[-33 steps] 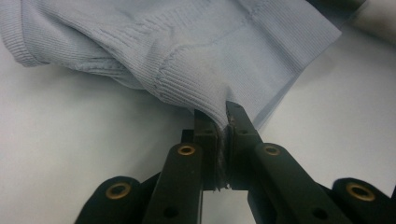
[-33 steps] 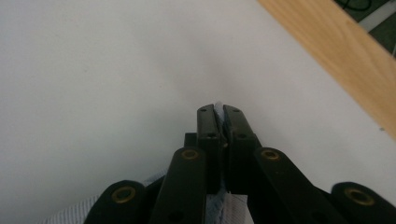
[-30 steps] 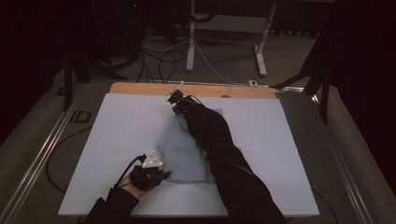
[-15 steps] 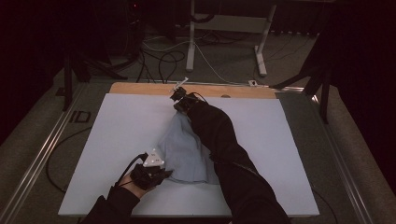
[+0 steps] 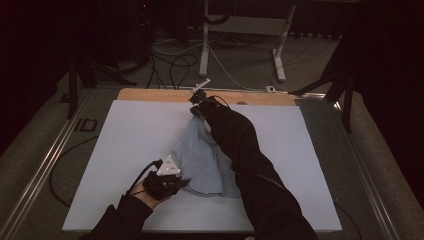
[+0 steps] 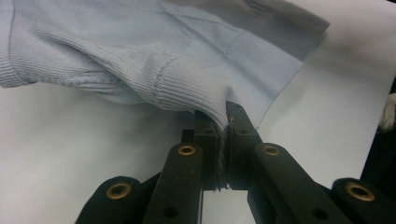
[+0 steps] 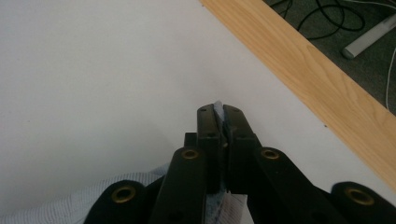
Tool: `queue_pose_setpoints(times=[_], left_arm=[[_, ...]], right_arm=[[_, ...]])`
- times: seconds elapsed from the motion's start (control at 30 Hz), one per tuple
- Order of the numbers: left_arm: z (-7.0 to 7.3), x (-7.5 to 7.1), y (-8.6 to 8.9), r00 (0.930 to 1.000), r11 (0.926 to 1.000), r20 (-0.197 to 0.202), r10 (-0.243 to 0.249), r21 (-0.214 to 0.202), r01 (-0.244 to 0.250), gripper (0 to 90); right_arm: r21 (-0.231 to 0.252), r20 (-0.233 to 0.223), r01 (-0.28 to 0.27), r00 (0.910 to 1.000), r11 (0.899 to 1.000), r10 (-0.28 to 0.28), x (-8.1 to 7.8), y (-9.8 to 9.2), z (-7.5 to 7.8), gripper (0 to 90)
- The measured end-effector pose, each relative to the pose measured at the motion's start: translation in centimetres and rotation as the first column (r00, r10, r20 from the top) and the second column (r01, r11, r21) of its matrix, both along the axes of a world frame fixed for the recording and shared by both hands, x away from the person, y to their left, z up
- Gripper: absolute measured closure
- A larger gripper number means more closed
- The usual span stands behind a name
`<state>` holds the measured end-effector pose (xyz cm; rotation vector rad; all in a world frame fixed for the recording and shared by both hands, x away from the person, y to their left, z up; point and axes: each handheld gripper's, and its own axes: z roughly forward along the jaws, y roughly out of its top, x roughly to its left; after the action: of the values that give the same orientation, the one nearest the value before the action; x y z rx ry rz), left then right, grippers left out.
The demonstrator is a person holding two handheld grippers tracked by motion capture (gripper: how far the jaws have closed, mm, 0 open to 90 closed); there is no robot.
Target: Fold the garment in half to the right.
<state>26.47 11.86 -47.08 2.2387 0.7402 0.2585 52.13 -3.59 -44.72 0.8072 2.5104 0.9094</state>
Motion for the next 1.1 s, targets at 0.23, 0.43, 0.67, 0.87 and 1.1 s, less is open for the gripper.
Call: queue_pose_setpoints(times=[0.23, 0.43, 0.67, 0.87, 1.1], left_arm=[[0.9, 0.1, -1.0, 0.9992, 0.9992, 0.013, -0.039, 0.0, 0.039, 86.8], [1.3, 0.2, -1.8, 0.9982, 0.9983, 0.019, -0.058, 0.003, 0.058, 86.7], [1.5, 0.6, -2.6, 0.9961, 0.9962, 0.015, -0.087, -0.002, 0.087, 86.8], [1.9, 0.5, -3.5, 0.9928, 0.9931, 0.025, -0.117, 0.007, 0.117, 86.8], [2.3, 0.6, -5.3, 0.9867, 0.9873, 0.033, -0.159, 0.009, 0.159, 86.7]], right_arm=[[0.026, 0.013, 0.006, 0.9999, 1.0, -0.006, -0.2, -1.5, 1.1, 87.2], [0.046, 0.018, 0.005, 0.9998, 0.999, -0.006, -0.3, -2.5, 1.7, 87.2], [0.062, 0.032, 0.024, 0.9992, 0.998, -0.026, -0.6, -4.1, 2.2, 87.2], [0.07, 0.032, 0.032, 0.9989, 0.997, -0.034, -0.8, -5.6, 2.6, 87.2], [0.081, 0.036, 0.047, 0.9981, 0.996, -0.05, -0.9, -7.0, 2.9, 87.2]])
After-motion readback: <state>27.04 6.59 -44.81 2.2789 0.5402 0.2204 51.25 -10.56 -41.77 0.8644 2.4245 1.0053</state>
